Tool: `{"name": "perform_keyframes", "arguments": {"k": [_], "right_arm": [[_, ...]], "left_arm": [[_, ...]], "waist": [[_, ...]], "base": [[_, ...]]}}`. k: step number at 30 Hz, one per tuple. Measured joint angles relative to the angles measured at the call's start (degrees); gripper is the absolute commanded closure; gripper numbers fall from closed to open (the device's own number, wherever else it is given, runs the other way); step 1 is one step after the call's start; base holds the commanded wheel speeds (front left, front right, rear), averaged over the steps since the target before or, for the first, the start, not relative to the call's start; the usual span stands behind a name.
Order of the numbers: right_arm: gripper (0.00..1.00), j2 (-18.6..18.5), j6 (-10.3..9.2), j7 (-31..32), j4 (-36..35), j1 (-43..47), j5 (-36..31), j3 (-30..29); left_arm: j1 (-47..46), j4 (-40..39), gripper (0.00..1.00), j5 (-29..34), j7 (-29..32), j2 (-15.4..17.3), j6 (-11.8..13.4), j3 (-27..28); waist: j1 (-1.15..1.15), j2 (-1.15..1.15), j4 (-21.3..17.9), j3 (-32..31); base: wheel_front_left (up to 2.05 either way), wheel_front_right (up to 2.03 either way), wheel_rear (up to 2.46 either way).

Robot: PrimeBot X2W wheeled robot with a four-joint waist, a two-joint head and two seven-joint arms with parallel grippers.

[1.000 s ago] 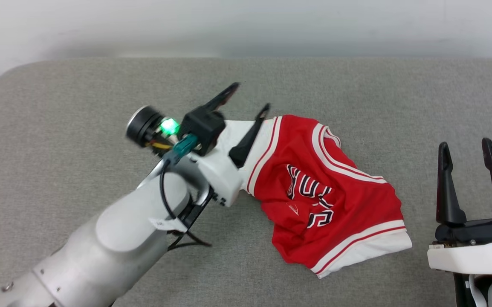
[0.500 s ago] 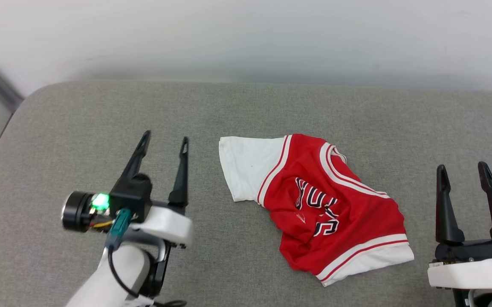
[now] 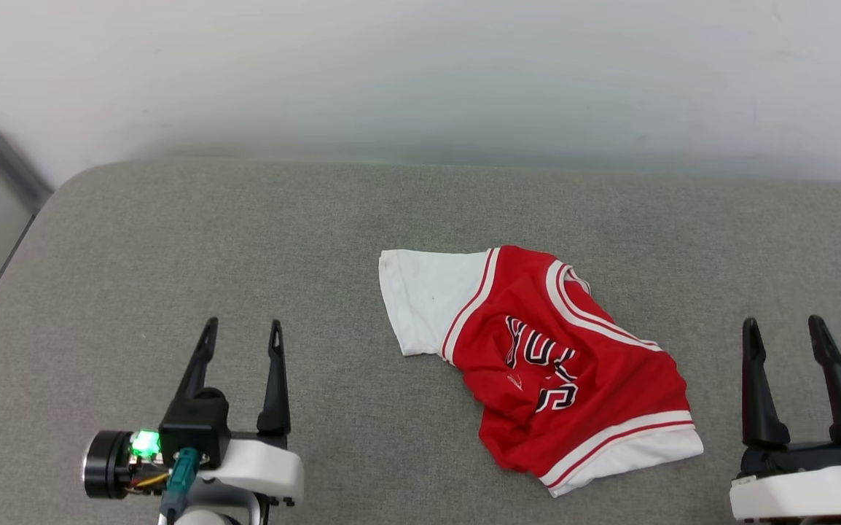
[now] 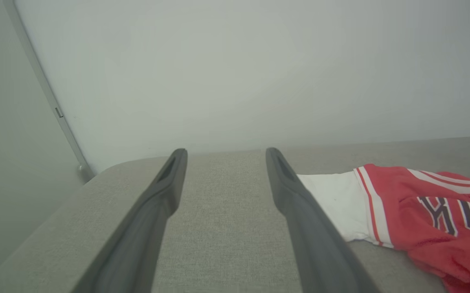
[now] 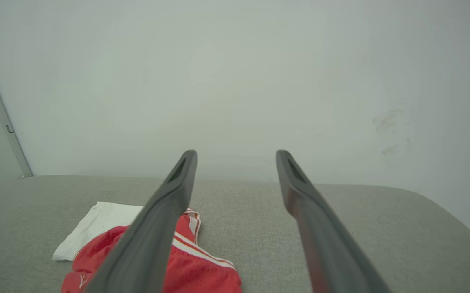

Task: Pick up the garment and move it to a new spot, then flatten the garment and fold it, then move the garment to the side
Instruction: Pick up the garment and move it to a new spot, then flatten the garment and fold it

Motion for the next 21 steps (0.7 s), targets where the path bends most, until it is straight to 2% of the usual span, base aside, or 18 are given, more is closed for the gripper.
{"name": "perform_keyframes", "arguments": {"k": [9, 21], "right_arm": [[0.00, 0.0, 0.00, 0.0, 1.5, 2.1, 1.5, -0.3], [0.00, 0.0, 0.00, 0.0, 1.7, 2.5, 2.2, -0.5]], "left_arm": [[2.9, 1.6, 0.00, 5.0, 0.0, -4.2, -5.4, 3.4], [4.0, 2.5, 0.00, 7.7, 0.0, -6.6, -8.8, 6.9]], "waist": [[0.00, 0.00, -0.1, -1.1], [0.00, 0.00, -0.7, -1.4]], "base": [[0.00, 0.00, 0.00], [0.00, 0.00, 0.00]]}}
